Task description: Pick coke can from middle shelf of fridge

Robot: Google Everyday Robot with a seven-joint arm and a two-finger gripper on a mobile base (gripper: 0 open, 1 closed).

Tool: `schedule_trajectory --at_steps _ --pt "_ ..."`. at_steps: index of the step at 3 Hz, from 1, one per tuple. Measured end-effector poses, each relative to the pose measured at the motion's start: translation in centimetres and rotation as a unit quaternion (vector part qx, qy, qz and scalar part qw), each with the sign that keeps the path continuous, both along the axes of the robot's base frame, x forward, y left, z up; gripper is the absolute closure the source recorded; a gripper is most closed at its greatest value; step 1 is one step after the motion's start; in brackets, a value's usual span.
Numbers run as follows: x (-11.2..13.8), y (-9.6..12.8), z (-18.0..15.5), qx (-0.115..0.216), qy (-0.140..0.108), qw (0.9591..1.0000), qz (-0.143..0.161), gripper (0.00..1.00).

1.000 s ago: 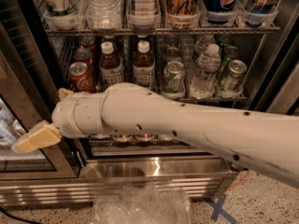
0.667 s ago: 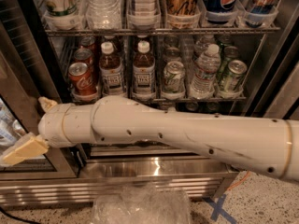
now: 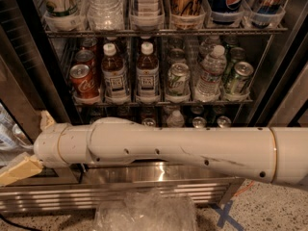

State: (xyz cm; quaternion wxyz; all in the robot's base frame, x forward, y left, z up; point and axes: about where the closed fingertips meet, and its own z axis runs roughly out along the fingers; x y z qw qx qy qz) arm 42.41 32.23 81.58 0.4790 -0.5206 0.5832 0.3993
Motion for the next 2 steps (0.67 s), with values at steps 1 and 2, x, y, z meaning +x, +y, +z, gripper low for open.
schedule_trajectory --at_steps 1,2 --pt "-0.1 -0.1 -0.2 -0.002 0.002 0.9995 -0.033 0.00" --pt "1.1 -0.3 0.2 0.007 -0.008 0.9981 -0.060 0.00"
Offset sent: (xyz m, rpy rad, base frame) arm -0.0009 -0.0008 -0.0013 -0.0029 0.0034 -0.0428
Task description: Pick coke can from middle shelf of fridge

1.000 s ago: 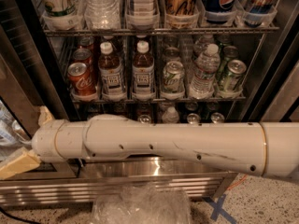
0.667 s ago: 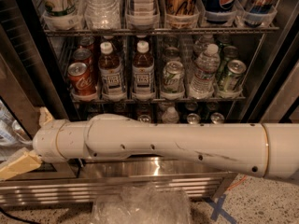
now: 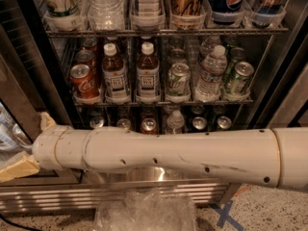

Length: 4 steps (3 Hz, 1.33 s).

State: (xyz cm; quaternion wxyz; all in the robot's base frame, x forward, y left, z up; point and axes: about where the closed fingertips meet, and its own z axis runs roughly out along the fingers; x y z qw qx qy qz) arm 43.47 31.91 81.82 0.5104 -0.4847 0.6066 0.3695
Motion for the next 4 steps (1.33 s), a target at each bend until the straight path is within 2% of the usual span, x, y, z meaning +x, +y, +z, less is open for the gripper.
schedule_trajectory --at_steps 1,2,3,4 --pt "0.0 0.0 0.0 0.000 0.000 1.0000 0.000 0.00" --pt "0.0 -1.9 0.3 -0.006 -0.003 0.9991 -0.043 0.00" --pt "-0.3 -5.4 1.3 -0.014 -0.013 0.9915 -0.129 0.00" --pt "0.2 -8.4 2.9 -0.018 -0.039 0.9766 -0.211 0.00"
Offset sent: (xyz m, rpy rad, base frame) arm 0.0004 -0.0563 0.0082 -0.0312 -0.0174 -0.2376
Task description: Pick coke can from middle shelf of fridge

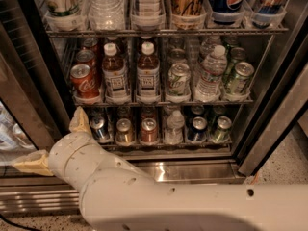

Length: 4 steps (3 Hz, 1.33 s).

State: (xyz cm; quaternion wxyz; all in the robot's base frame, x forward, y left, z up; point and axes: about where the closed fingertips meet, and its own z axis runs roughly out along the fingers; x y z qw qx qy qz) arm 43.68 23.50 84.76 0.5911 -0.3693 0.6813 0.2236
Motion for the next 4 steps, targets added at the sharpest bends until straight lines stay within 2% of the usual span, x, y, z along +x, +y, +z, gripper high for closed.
schedule_trajectory --at_steps 1,2,3,4 --pt "0.9 -1.4 -0.1 0.009 -0.027 0.9986 -0.044 0.00" --pt "4.1 -2.3 -4.4 0.053 -0.013 0.9960 -0.071 0.00" --pt "4.1 -2.3 -4.4 0.052 -0.014 0.9960 -0.071 0.00" --pt "4.5 -2.2 -4.8 0.054 -0.023 0.9939 -0.093 0.00"
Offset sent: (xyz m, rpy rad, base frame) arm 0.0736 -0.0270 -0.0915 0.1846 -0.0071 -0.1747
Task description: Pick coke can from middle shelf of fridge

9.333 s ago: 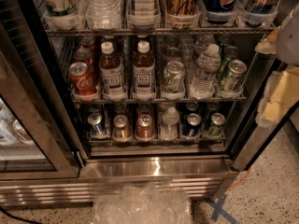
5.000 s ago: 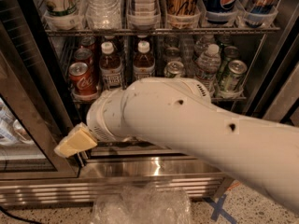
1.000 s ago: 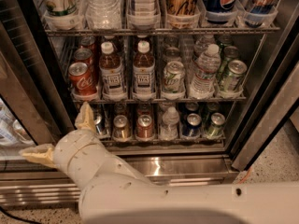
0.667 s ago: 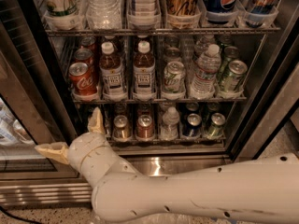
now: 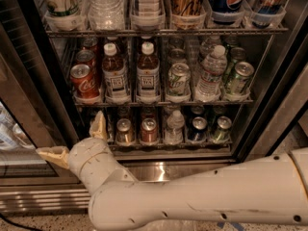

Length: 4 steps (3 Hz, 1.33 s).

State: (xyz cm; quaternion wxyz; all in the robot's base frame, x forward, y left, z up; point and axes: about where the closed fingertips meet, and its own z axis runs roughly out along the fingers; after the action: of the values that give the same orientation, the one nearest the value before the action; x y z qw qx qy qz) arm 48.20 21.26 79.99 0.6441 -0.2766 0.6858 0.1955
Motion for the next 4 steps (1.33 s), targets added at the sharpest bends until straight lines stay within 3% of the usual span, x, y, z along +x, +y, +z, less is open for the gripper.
schedule_trajectory --at_steps 2,4 --pt "3.4 -1.0 0.1 0.006 -0.033 0.9954 -0.090 0.14" --pt "4.7 -2.4 3.1 0.009 -0.072 0.9866 -0.146 0.30"
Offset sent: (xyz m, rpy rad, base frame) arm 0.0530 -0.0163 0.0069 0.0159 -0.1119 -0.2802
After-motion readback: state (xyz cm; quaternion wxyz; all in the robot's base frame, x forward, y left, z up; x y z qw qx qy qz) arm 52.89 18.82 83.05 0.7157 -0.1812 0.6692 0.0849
